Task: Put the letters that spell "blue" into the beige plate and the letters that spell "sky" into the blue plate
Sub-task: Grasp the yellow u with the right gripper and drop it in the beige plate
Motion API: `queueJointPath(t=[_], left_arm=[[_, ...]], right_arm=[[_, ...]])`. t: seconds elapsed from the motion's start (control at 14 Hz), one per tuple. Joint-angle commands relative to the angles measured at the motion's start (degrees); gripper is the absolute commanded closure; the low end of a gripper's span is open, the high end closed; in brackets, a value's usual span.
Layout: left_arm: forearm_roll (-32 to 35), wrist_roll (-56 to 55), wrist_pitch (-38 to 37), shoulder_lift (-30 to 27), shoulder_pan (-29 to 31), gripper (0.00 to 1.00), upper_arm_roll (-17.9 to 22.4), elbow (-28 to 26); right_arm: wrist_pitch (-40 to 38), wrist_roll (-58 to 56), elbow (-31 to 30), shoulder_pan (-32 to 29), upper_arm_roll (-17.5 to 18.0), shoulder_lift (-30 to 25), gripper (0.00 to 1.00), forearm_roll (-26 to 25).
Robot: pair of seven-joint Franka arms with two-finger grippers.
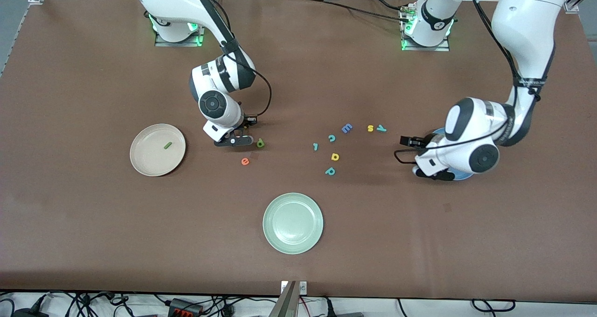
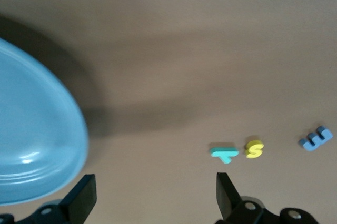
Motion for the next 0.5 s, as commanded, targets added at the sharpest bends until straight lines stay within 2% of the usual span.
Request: queueJointPath(t=[0.0,0.28,0.43], left_arm=[[-0.61,-8.04,7.37,-3.67,-0.05,0.00,-3.13,-8.34],[-0.43,-9.65,11.15,-0.95,-0.49,0.00,-3.14,-10.71],[-0.43,-9.75,14.83,-0.15,-0.76,0.00,-3.14,-12.56]], right_arm=[[0.44,0.46,0.76,0.31,-0.43,0.36,0.95,0.77],[-0.44,-0.86,4.19,-3.02,-1.92,-1.31,0.95,0.68],[-1.76,-1.64,5.69,-5.57,-4.29,-2.02,0.95,-0.10]])
